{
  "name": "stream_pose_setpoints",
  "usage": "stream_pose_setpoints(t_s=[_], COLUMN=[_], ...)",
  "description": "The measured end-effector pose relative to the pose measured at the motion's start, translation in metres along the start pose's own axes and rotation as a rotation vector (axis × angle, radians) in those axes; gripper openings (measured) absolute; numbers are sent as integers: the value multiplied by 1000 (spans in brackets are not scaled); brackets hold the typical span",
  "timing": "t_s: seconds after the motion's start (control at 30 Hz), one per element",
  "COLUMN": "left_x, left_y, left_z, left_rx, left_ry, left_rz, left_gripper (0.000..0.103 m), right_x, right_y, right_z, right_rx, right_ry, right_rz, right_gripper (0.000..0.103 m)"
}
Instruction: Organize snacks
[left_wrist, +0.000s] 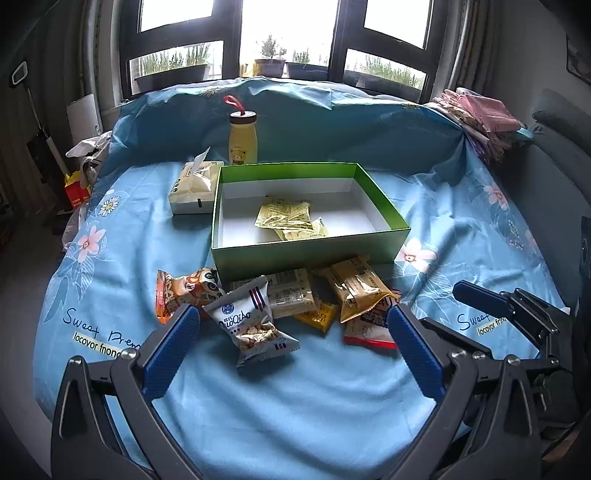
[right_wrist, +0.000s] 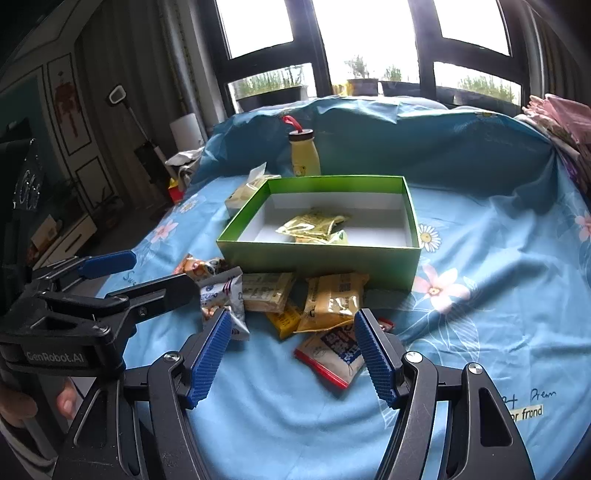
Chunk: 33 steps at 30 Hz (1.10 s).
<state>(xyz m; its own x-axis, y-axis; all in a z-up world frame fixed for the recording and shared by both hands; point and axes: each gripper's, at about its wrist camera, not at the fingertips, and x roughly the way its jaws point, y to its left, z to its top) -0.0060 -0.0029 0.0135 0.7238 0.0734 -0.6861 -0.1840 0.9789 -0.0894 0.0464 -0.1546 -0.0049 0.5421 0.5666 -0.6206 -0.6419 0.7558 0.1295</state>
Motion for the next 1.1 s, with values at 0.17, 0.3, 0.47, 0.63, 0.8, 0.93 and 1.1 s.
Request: stream_pose_setpoints(t_s=[0.17, 0.3, 0.47, 0.63, 0.8, 0.93, 1.1], left_x=[-1, -3, -3, -3, 0, 3, 7], left_y=[0, -1, -1, 1, 4, 6, 10], left_z=[-1, -3, -5, -5, -6, -8, -9], left_rx=[1, 5, 6, 2, -3, -7, -16], left_ry=[-3, -7, -8, -8, -2, 3, 13], left_rz=[2, 7, 12, 10, 9, 10, 7], left_gripper=[102, 102, 102, 102, 102, 102, 102], right_x=[-1, -1, -1, -1, 1, 5, 10], right_y=[1, 1, 3, 5, 8, 10, 11], right_z=[-1, -1, -3, -5, -5, -5, -4], right_rx=[-1, -1, -6, -11, -14, -17, -24], right_ry=[0, 0, 3, 7, 13, 21, 32], right_rz=[0, 1, 2, 3, 2, 7, 8], right_gripper=[69, 69, 69, 69, 69, 69, 69])
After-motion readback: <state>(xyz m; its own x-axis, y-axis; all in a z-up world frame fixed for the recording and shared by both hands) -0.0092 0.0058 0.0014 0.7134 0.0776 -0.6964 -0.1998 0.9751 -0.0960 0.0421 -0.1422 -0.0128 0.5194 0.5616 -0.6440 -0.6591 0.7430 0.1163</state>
